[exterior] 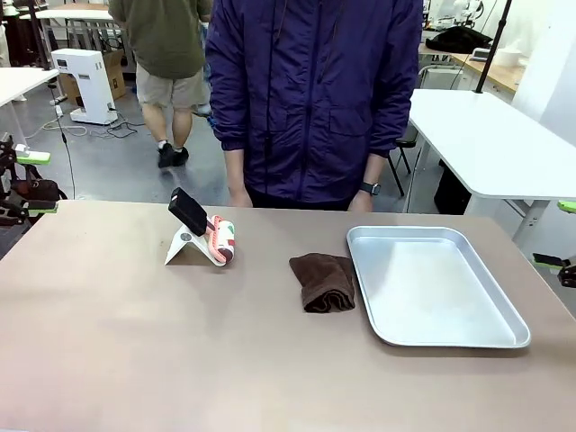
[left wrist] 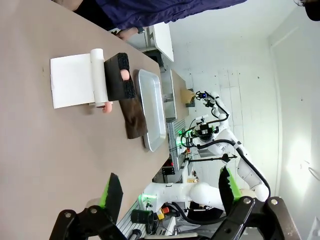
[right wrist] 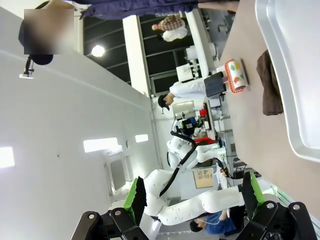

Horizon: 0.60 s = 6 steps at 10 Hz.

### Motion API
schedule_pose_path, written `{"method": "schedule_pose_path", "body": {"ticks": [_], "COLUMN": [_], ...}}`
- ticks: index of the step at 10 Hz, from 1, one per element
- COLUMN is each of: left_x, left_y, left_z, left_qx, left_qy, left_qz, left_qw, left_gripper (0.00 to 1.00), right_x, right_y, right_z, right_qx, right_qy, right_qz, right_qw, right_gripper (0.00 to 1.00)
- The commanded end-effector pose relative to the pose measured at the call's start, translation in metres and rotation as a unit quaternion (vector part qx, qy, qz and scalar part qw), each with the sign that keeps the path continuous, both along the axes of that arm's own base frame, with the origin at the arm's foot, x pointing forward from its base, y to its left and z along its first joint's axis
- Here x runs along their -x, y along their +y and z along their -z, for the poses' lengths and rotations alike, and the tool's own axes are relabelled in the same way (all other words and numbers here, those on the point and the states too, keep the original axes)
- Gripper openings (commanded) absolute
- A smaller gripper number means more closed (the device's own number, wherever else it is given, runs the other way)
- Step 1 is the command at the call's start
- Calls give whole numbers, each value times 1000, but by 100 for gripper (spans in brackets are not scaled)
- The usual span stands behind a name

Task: Clean the surface of the table.
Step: Return the Lint Roller and towel to their original positions.

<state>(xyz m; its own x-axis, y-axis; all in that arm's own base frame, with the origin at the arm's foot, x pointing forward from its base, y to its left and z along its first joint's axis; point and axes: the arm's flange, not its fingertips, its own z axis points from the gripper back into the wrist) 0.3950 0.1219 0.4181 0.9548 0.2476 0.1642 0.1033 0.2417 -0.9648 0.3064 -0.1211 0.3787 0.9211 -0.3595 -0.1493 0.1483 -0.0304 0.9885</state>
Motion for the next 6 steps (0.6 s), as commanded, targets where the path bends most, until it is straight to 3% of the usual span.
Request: {"method": "schedule_pose_path", "body": {"ticks": [1, 6], "left_x": [1, 1], "left_y": [-5, -5], "left_z": [-2, -2], "left_qx": [5, 5], "left_qy": [0, 0], "left_qz": [-9, -9], "left_qw": [1000, 1000], "left_gripper": [100, 100], "right_x": [-3, -3], "right_y": [1, 1], "right_z": [-6, -6], "right_qx": [1, 1], "right_qy": [3, 3], "right_qz": [14, 14], "right_qw": [1000, 1000], "right_gripper": [100, 100]}}
